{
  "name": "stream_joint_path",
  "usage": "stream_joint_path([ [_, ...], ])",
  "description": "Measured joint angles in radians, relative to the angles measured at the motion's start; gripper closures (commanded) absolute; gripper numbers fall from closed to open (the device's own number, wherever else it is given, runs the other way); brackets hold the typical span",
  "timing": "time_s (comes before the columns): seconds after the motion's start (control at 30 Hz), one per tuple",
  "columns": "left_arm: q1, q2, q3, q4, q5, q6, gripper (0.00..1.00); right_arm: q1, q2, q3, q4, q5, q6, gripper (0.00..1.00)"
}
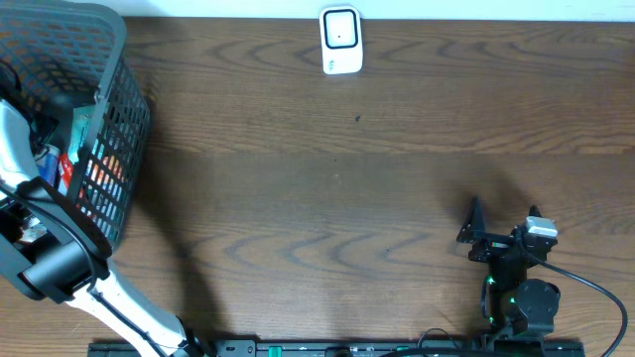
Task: Scan the item barcode
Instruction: 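Close the left gripper around the white cotton-bud tub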
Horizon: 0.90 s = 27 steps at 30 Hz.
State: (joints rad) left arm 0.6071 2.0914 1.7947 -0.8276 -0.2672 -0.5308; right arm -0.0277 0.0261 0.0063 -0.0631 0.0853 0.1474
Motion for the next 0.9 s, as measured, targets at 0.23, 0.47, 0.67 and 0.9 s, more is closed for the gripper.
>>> stream_joint_path([
  [0.23,0.000,0.000,0.000,0.000,0.000,0.005,0.25,0.000,0.000,0.000,0.000,0.000,0.000,0.01],
  [0.47,0.000,0.000,0.000,0.000,0.000,0.004,0.20,0.000,0.000,0.000,0.000,0.000,0.000,0.01],
  [0.67,0.000,0.000,0.000,0.000,0.000,0.004,0.20,0.000,0.000,0.000,0.000,0.000,0.000,0.01],
  [0.9,0.000,0.000,0.000,-0.002,0.000,0.004,0.20,0.000,0.000,0.000,0.000,0.000,0.000,0.01],
])
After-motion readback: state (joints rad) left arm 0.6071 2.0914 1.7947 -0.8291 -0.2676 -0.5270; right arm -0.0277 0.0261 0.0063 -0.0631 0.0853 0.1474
